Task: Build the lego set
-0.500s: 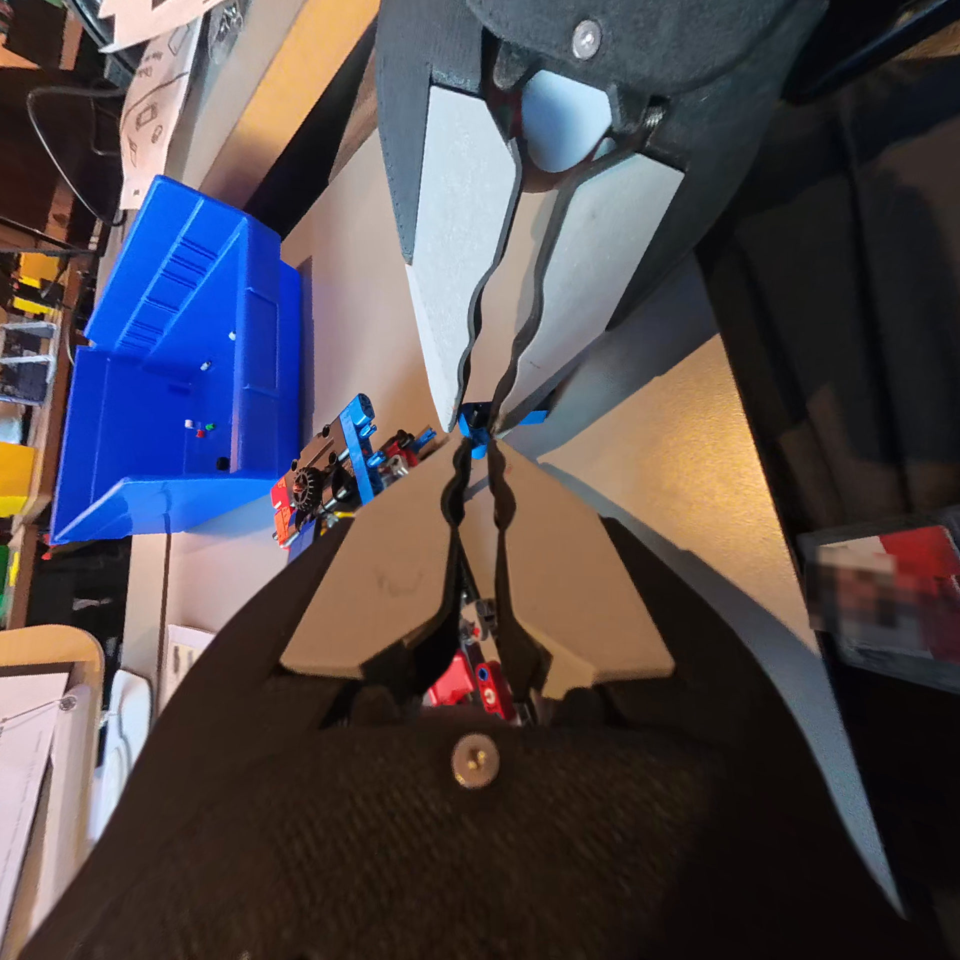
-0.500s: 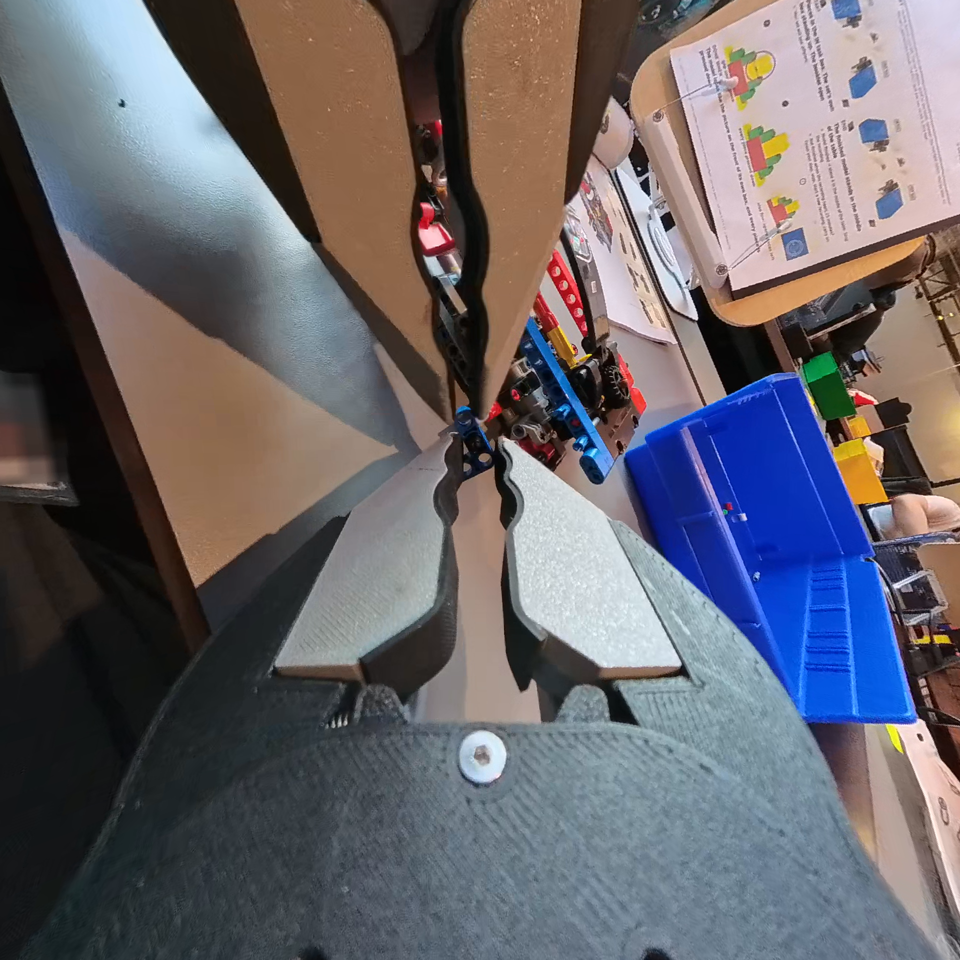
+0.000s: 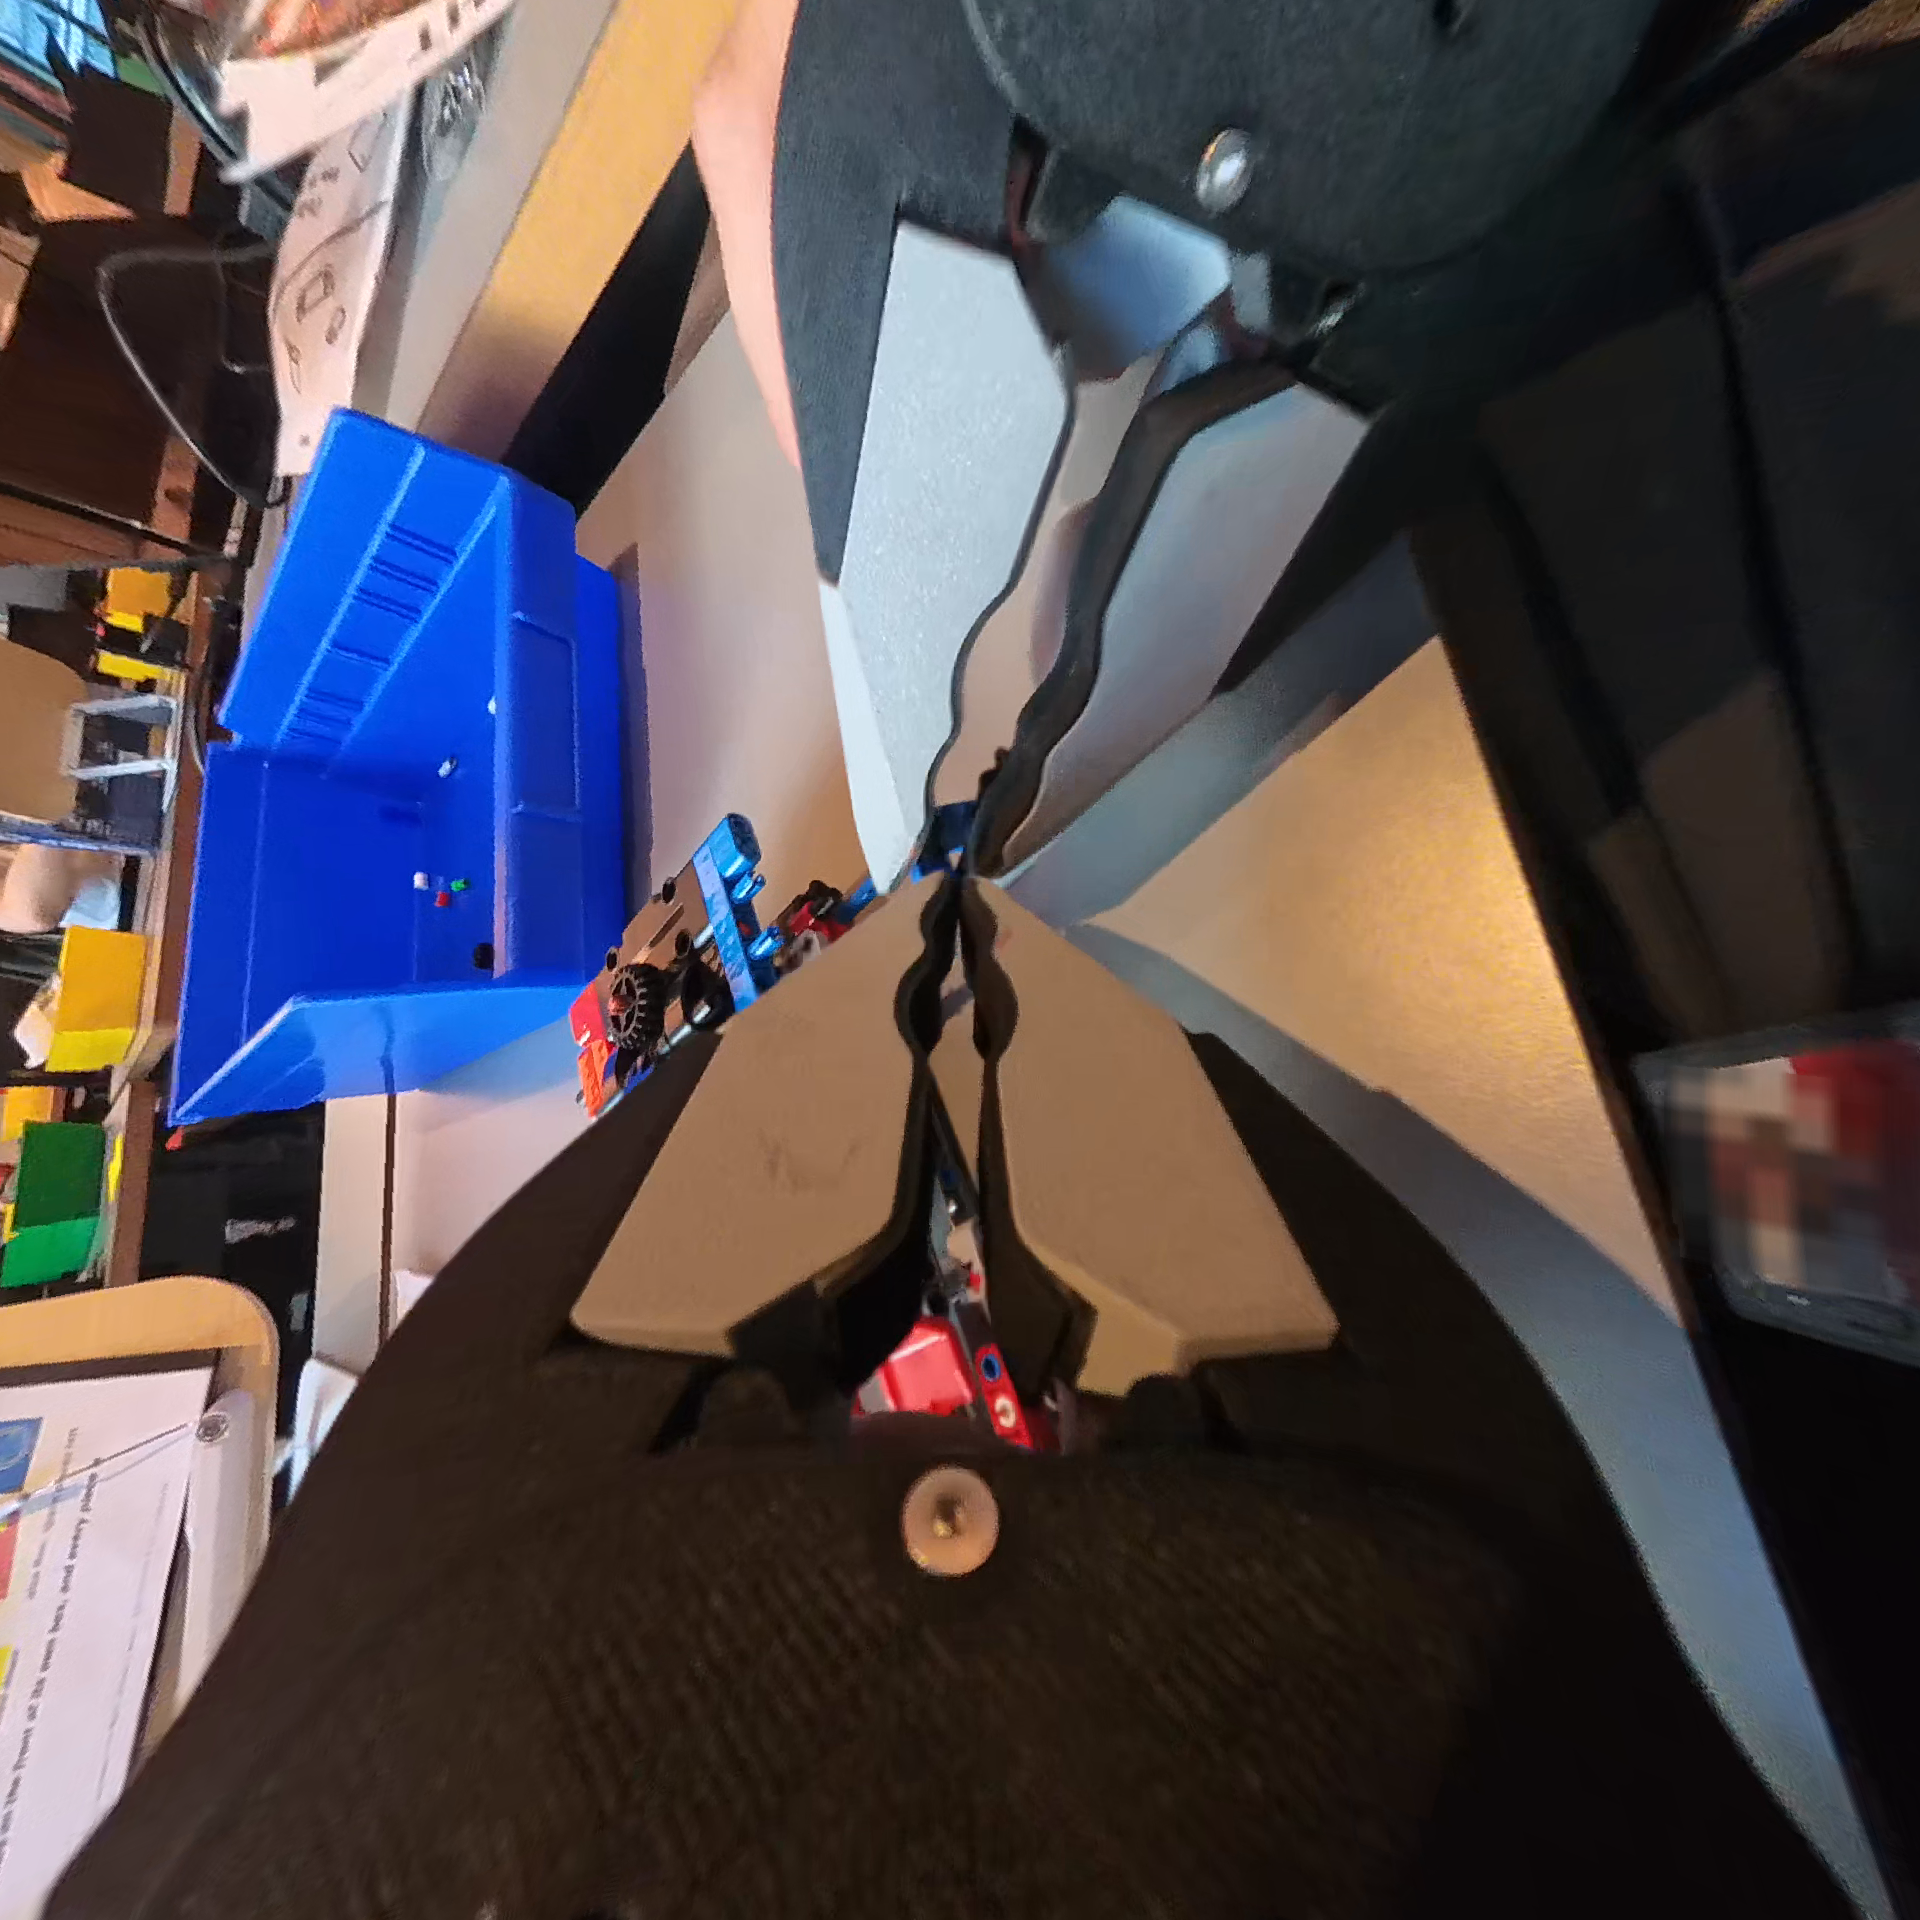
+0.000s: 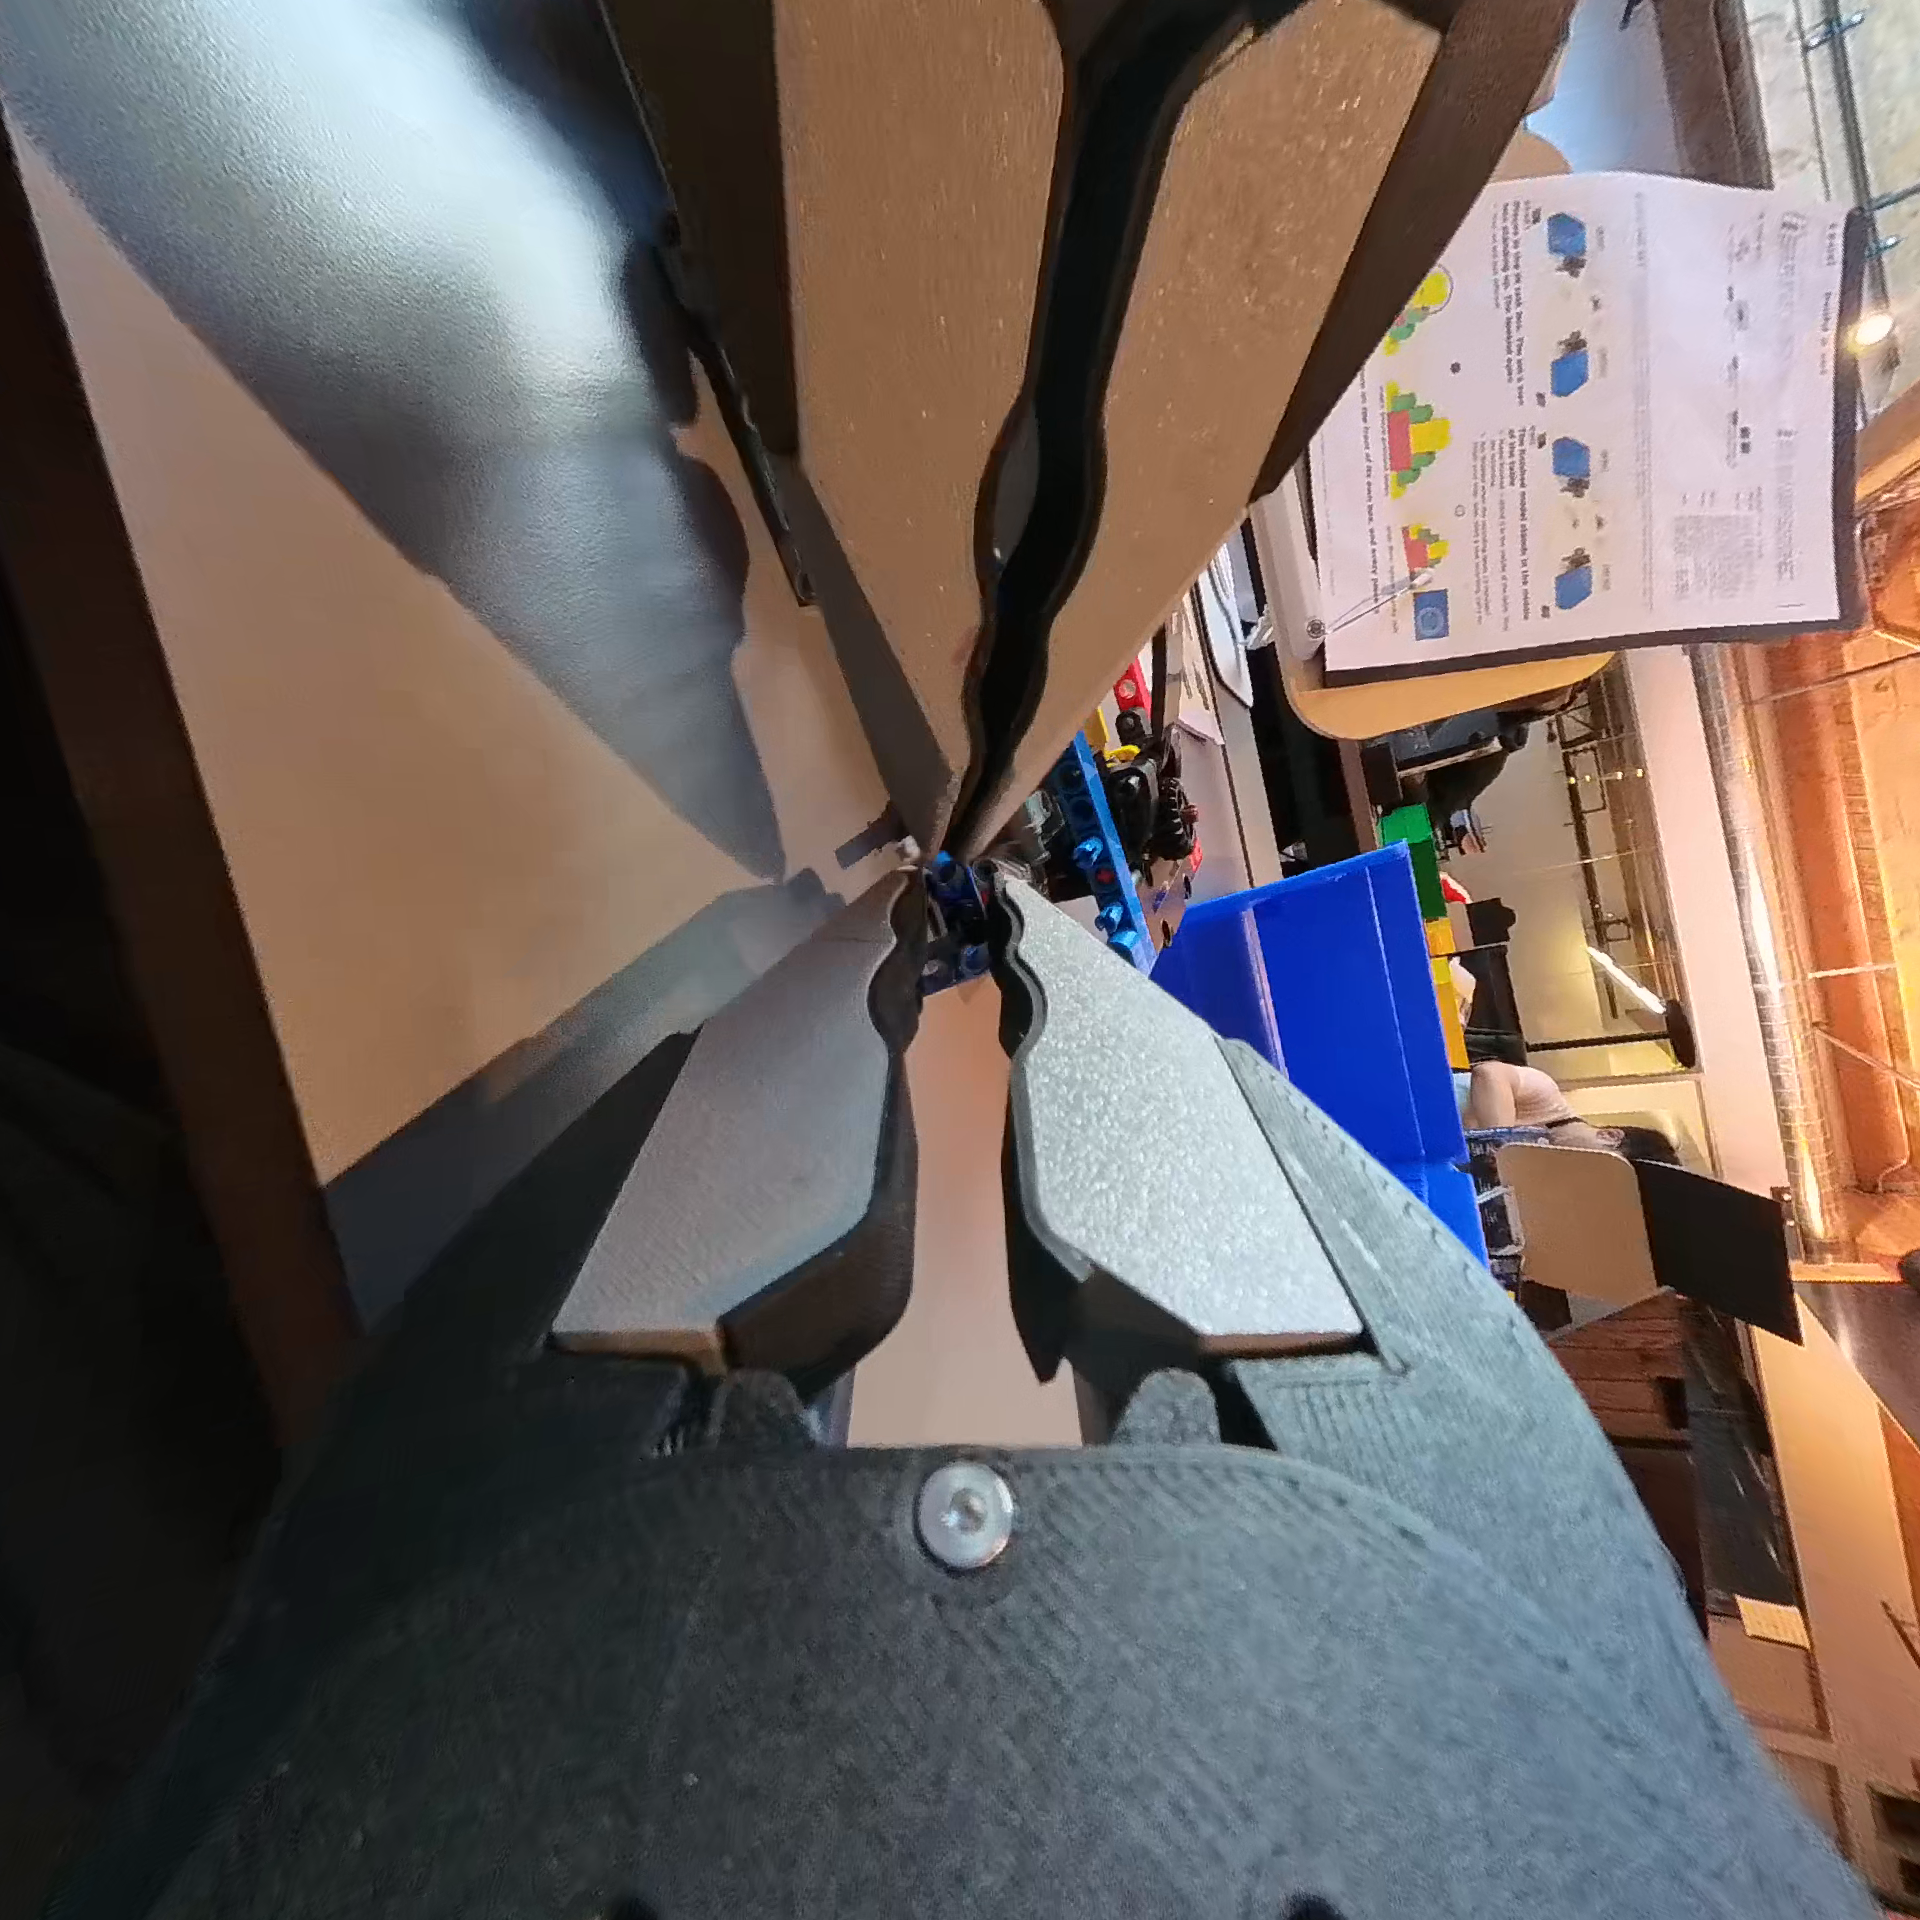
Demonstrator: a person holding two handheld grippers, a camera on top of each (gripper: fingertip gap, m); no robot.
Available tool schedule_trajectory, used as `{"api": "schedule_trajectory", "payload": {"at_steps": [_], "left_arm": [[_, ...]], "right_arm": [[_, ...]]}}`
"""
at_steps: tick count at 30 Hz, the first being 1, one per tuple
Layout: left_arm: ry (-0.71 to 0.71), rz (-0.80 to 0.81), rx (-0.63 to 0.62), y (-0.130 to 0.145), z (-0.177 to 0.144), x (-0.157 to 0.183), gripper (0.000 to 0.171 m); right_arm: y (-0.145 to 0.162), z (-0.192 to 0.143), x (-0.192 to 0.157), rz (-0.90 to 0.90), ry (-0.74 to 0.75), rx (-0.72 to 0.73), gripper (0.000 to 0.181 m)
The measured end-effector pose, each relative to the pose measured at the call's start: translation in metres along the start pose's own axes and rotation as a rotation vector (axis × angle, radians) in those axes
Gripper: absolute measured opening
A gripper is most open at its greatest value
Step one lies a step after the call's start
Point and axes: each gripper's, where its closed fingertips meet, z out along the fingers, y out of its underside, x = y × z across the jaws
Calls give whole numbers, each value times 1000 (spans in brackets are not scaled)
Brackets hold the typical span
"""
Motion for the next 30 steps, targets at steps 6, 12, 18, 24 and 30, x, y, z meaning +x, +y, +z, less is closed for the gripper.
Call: {"api": "schedule_trajectory", "payload": {"at_steps": [6,12,18,24,30], "left_arm": [[-52,-47,-17,2,-4,-11,0],[3,-417,-212,37,-9,-39,29],[80,-460,-316,52,-2,-35,16],[230,-544,-272,42,-2,-34,16],[287,-560,-252,42,1,-39,6]], "right_arm": [[2,-1,6,-7,26,-15,4],[7,1,30,-195,194,-34,4],[4,13,25,-382,252,-23,4],[-1,14,28,-561,337,11,2],[7,20,29,-603,310,34,2]]}}
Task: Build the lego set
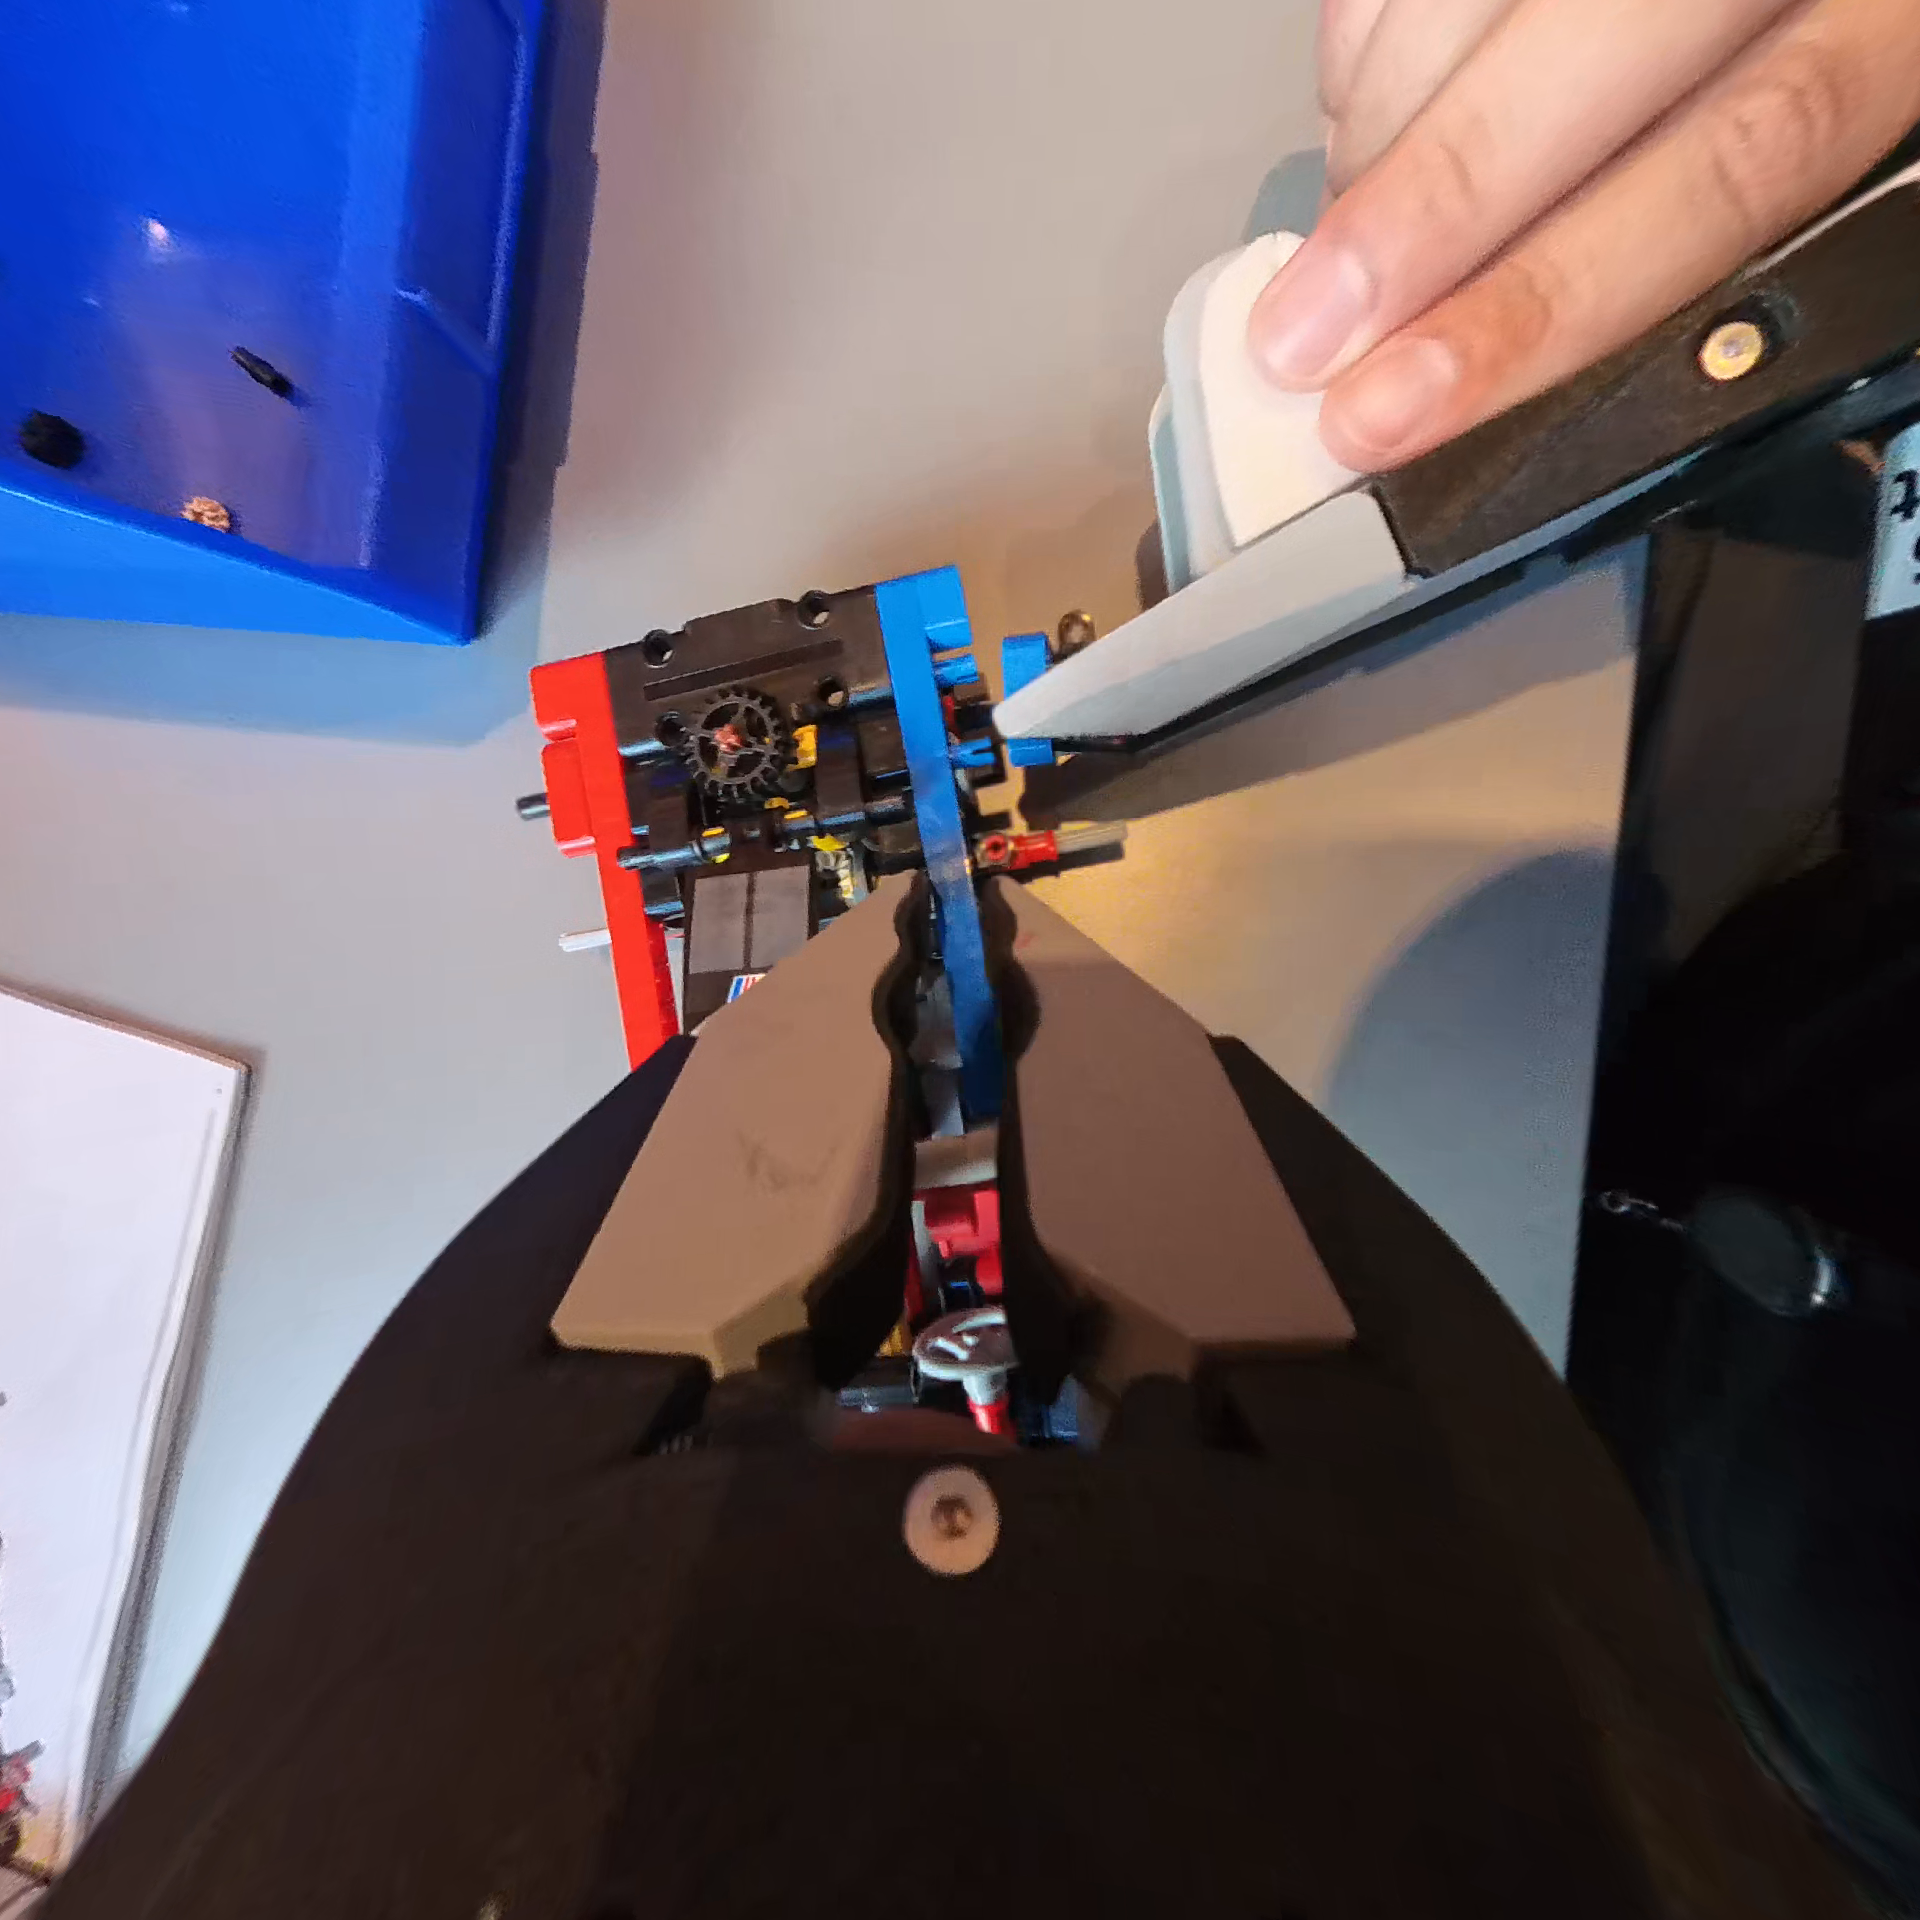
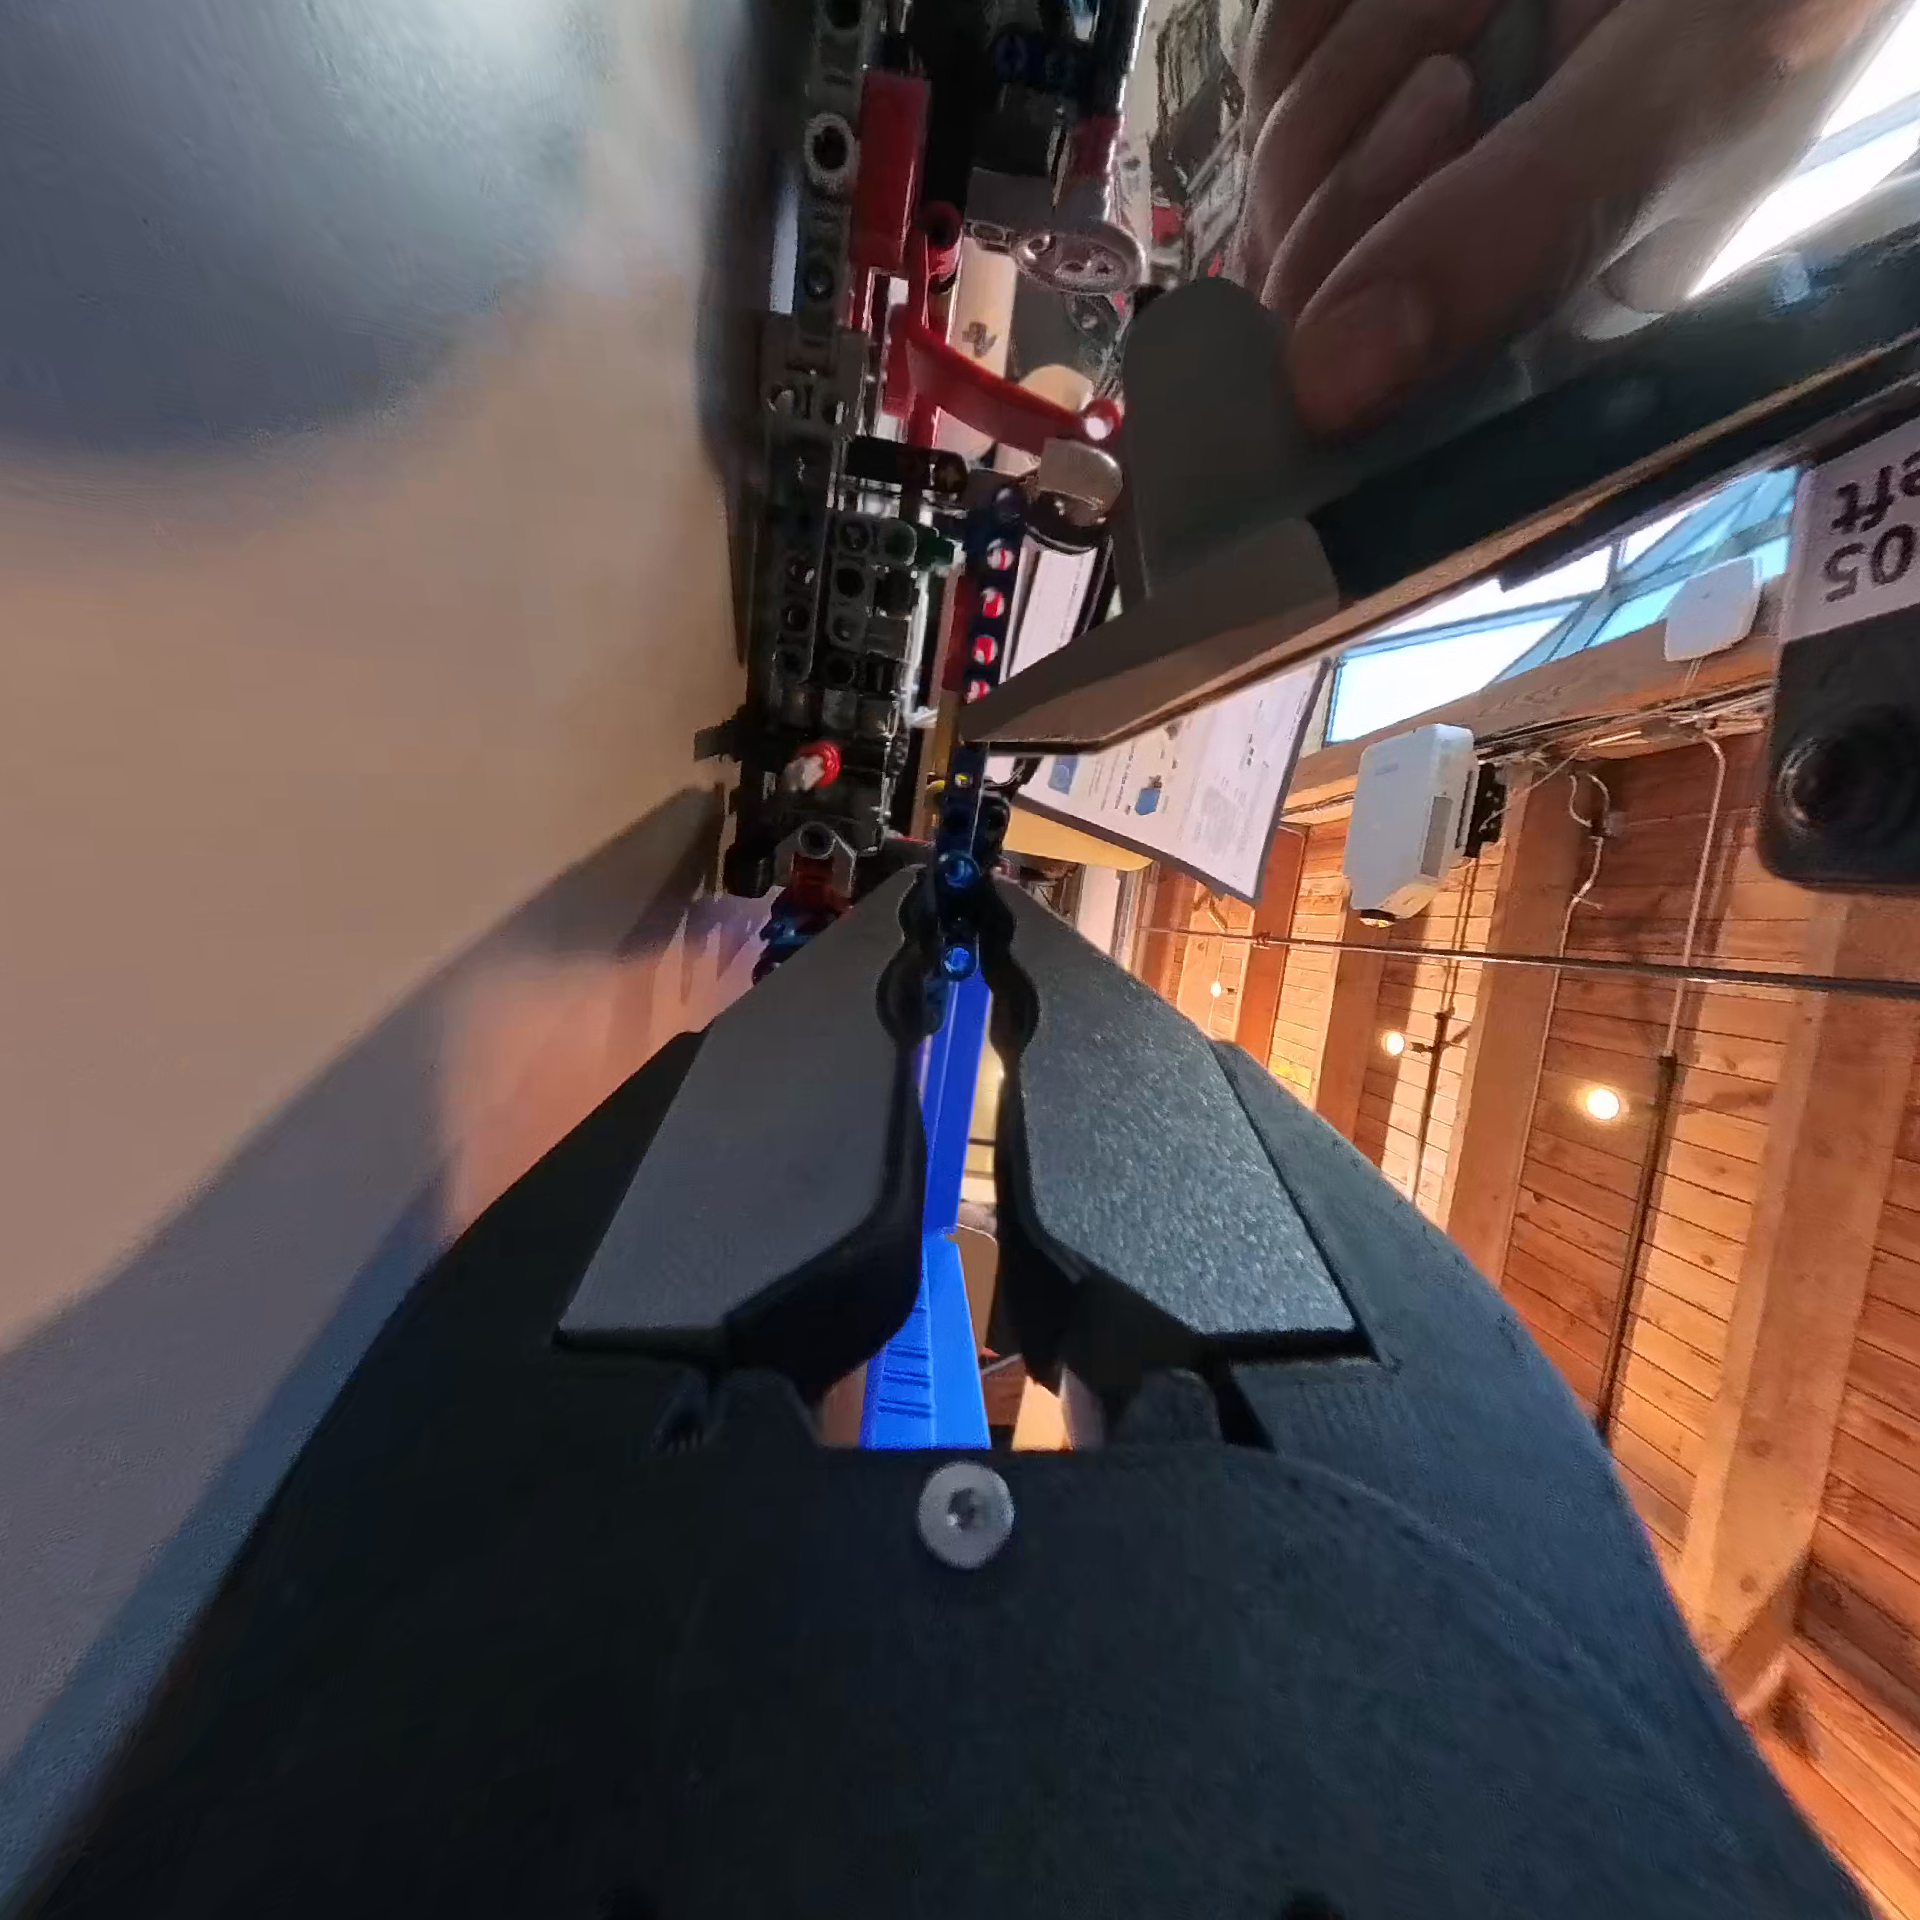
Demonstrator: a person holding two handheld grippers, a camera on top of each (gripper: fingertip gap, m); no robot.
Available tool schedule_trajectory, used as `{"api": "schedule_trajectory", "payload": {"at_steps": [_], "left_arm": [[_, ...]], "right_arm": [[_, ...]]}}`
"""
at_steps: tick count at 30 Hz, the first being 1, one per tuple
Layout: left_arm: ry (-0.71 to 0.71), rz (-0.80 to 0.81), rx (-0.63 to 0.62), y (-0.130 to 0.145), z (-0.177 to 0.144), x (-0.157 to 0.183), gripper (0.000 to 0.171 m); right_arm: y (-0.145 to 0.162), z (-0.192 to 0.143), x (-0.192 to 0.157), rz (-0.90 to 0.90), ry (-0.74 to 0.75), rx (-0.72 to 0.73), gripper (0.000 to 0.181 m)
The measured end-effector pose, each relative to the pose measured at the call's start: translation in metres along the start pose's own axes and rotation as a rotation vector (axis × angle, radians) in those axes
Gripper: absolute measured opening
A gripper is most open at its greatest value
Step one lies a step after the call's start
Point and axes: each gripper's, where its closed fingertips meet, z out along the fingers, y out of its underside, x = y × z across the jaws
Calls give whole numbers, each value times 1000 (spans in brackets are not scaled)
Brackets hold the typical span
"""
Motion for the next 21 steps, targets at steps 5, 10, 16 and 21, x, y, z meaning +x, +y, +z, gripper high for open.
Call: {"api": "schedule_trajectory", "payload": {"at_steps": [5,10,16,21], "left_arm": [[3,21,9,0,0,-2,5],[51,19,9,2,-1,-3,5],[66,11,-11,2,1,-6,11],[37,30,-8,0,3,-10,5]], "right_arm": [[1,2,-3,29,-32,26,3],[2,4,2,8,0,37,3],[3,9,-1,13,-17,39,2],[4,10,2,48,-18,47,2]]}}
